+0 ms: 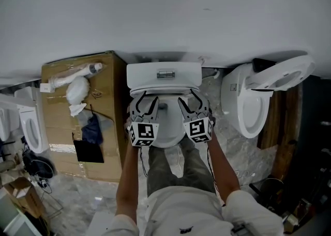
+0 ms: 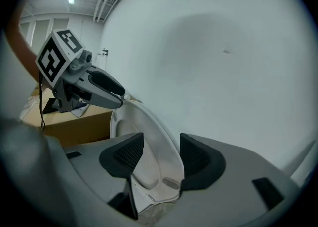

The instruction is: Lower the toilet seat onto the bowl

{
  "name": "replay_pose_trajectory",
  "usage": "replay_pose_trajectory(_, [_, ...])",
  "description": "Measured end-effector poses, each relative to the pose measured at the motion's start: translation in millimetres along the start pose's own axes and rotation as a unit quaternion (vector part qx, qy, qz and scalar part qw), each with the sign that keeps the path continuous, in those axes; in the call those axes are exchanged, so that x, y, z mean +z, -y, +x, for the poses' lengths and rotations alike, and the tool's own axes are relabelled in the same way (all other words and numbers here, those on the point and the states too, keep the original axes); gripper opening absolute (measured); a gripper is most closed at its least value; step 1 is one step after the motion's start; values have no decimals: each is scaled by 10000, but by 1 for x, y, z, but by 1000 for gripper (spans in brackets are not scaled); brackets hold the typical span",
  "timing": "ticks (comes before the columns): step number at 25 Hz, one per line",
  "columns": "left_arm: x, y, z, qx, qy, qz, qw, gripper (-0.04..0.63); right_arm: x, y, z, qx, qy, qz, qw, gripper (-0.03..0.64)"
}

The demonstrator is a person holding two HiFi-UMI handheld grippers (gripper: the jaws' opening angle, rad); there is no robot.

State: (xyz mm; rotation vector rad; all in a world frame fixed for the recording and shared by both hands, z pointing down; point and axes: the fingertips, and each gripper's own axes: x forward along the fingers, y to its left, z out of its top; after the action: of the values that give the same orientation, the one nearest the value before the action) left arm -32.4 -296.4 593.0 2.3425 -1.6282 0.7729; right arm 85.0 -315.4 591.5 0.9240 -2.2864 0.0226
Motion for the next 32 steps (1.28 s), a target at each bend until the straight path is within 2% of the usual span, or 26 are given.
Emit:
replay_pose_trajectory(6, [-9, -2, 10, 0, -118, 87, 9999, 243, -13, -3, 16, 34, -239, -350, 9991, 256])
replay_pose_trajectory(15, [-14, -4, 14, -31, -158, 143, 9998, 268, -19, 0, 27, -112, -345, -437, 9984, 253])
replay_pose_trajectory(21, [-17, -5, 13, -50, -169, 158, 9997, 265, -20, 3, 22, -366, -330, -473, 9977, 195])
replay_pose_trajectory(25, [-22, -4, 10, -107, -188, 204, 9996, 229, -20, 4, 17, -546, -306, -398, 9972, 154])
replay_pose_trajectory(32, [-28, -2, 6, -214, -191, 300, 9991, 208, -24, -2, 7, -654, -283, -241, 9972, 141])
